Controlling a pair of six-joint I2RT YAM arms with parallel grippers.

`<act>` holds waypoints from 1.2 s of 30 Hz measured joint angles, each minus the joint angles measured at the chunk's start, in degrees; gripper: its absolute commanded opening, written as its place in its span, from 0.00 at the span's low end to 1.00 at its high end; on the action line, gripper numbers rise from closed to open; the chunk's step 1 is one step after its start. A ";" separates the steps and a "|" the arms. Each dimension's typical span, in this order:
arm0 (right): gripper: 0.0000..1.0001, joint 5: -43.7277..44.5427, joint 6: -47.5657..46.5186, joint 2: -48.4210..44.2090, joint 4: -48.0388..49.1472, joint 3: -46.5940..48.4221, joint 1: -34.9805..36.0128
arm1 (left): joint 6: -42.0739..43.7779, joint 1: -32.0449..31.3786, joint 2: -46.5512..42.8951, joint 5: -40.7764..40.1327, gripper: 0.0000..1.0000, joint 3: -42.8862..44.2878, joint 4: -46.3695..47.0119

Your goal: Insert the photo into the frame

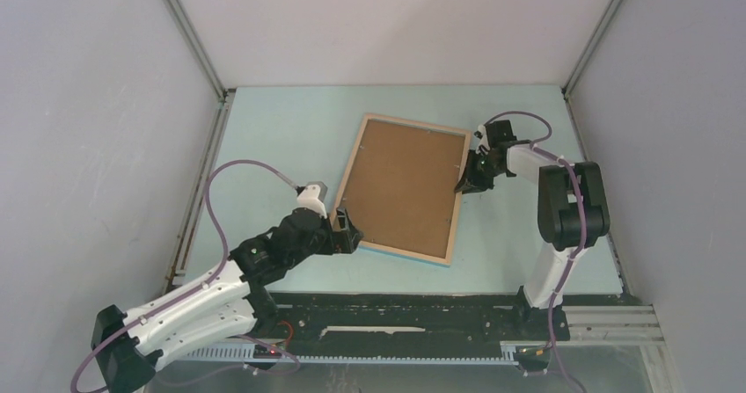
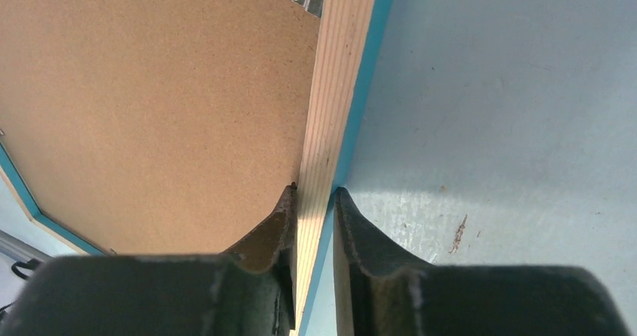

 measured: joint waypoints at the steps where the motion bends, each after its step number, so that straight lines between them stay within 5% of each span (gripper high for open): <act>1: 0.28 0.17 0.20 0.00 -0.15 0.09 0.15 | 0.31 0.02 0.33 -0.39 0.98 0.00 0.00; 7: 0.35 3.37 1.75 -0.15 -1.53 0.59 2.23 | 0.76 0.04 1.36 -1.97 1.00 0.00 -1.27; 12: 0.52 6.97 3.76 -1.77 -2.14 -1.16 4.59 | -0.11 0.07 1.20 -2.45 1.00 0.09 -4.28; 16: 0.53 8.13 5.40 -5.33 -1.79 -5.25 6.25 | -0.76 0.07 0.17 -2.82 1.00 0.37 -7.74; 29: 0.00 8.39 9.84 -12.20 3.48 -14.51 8.37 | -5.97 0.17 -2.95 4.90 1.00 5.51 -6.97; 36: 0.00 5.31 12.17 -15.34 2.36 -17.53 8.66 | -0.81 -0.15 3.17 22.97 1.00 6.88 3.13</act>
